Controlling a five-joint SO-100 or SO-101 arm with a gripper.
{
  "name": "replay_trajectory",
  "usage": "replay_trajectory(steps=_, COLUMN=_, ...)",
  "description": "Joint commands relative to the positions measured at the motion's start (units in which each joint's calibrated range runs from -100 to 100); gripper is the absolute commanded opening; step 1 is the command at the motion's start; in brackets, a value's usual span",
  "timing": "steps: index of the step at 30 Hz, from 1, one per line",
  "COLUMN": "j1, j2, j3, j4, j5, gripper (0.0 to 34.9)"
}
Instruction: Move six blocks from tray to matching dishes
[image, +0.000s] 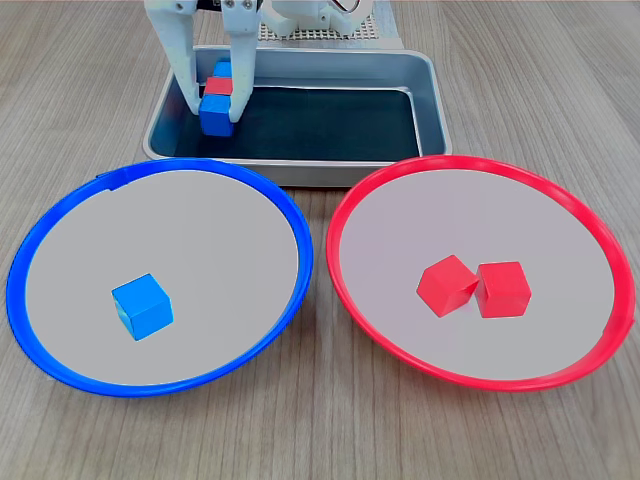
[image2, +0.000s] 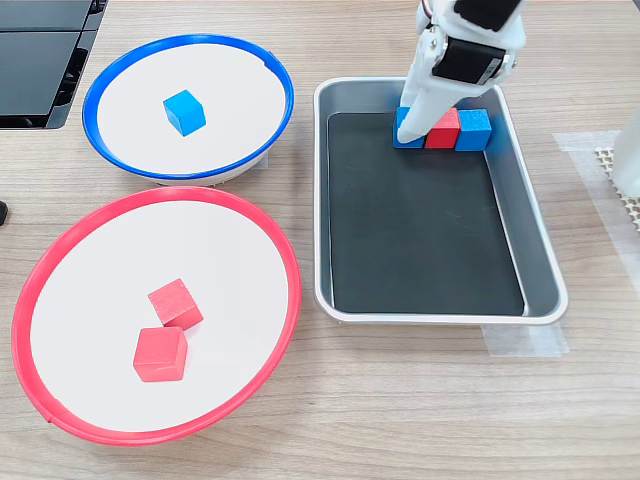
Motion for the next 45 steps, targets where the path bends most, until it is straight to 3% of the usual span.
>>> replay_trajectory(steps=1, j1=-3.88, j2=-0.31, j3=-4.96, j4=1.68, j5=-4.84, gripper=0.1)
replay_trajectory(steps=5, j1=-11.70, j2=6.09, j3=-25.53, j4=9.11, j5=-21.88, gripper=0.1)
replay_trajectory(steps=8, j1=-14.24, j2=17.01, j3=-47.01, j4=15.96, j5=-31.70, gripper=0.1)
replay_trajectory(steps=11, j1=-14.90, j2=28.86, j3=-66.86, j4=21.90, j5=-36.43, gripper=0.1)
replay_trajectory(steps=14, j1=-14.43, j2=38.67, j3=-78.33, j4=21.65, j5=-37.56, gripper=0.1)
replay_trajectory(steps=17, j1=-13.58, j2=42.68, j3=-79.15, j4=17.69, j5=-36.04, gripper=0.3)
replay_trajectory(steps=21, j1=-12.26, j2=44.13, j3=-75.60, j4=13.65, j5=-33.06, gripper=15.3)
replay_trajectory(steps=22, j1=-12.07, j2=43.62, j3=-74.78, j4=13.57, j5=-32.58, gripper=17.3)
replay_trajectory(steps=23, j1=-11.88, j2=42.85, j3=-74.05, j4=13.57, j5=-32.19, gripper=17.6)
replay_trajectory(steps=24, j1=-11.60, j2=40.37, j3=-71.68, j4=14.39, j5=-30.82, gripper=15.4)
replay_trajectory(steps=26, j1=-11.23, j2=36.02, j3=-68.04, j4=16.21, j5=-28.82, gripper=5.5)
replay_trajectory(steps=28, j1=-10.57, j2=32.02, j3=-64.67, j4=18.19, j5=-27.06, gripper=0.9)
replay_trajectory(steps=30, j1=-9.25, j2=25.53, j3=-59.12, j4=21.24, j5=-23.64, gripper=0.3)
replay_trajectory(steps=33, j1=-4.26, j2=10.86, j3=-41.55, j4=25.86, j5=-12.50, gripper=0.2)
replay_trajectory(steps=36, j1=0.16, j2=0.97, j3=-25.71, j4=23.06, j5=-5.18, gripper=2.7)
replay_trajectory(steps=41, j1=3.08, j2=-9.09, j3=-10.42, j4=20.09, j5=-0.54, gripper=15.7)
replay_trajectory(steps=45, j1=2.23, j2=-11.91, j3=-5.05, j4=18.35, j5=0.54, gripper=17.9)
